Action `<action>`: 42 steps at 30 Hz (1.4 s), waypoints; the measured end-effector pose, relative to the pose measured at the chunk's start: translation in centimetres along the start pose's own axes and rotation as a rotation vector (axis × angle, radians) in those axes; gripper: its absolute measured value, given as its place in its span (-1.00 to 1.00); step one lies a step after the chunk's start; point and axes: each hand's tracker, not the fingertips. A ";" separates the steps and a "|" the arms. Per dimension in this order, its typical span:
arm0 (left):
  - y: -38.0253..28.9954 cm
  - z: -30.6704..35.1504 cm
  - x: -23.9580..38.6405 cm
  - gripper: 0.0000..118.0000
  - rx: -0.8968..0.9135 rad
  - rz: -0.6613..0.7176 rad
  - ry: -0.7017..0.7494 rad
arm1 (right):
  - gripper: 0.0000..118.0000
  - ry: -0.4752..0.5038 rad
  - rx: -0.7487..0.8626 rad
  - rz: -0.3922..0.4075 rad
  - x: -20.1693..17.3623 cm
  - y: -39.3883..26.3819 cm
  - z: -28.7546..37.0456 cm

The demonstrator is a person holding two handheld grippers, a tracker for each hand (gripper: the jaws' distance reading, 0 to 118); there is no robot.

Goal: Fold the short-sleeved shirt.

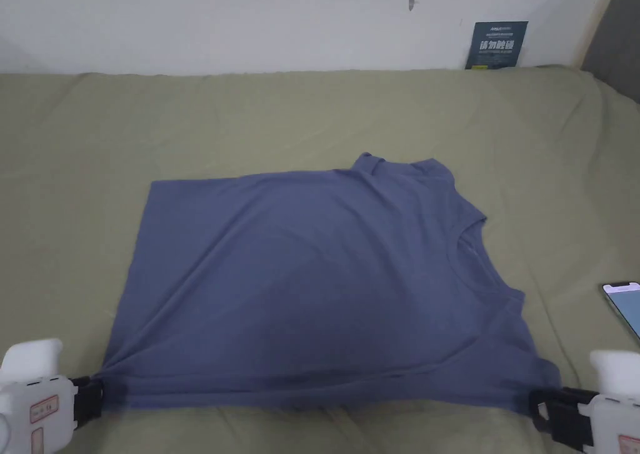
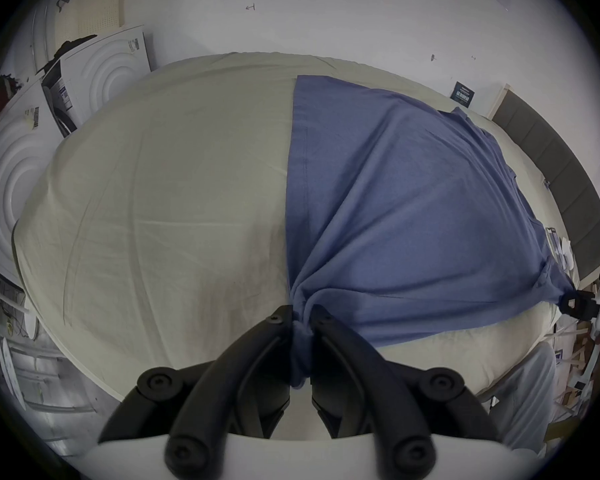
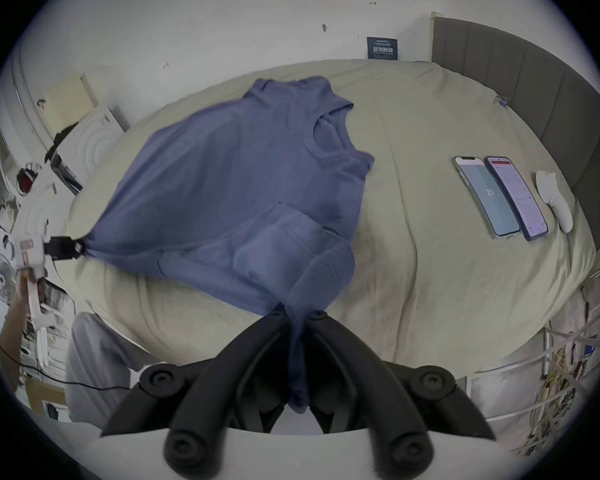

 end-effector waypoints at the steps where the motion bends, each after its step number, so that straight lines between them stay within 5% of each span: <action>1: 0.4 0.2 0.2 -0.86 0.009 -0.003 -0.004 | -0.89 0.003 -0.002 0.002 -0.2 0.6 0.2; 17: 11.7 -1.6 0.7 -0.86 0.115 0.014 -0.032 | -0.89 0.045 0.038 0.001 1.5 14.5 -3.1; 42: 18.7 -12.3 2.1 -0.86 0.006 0.053 0.014 | -0.88 -0.105 -0.136 0.030 2.3 25.2 -18.4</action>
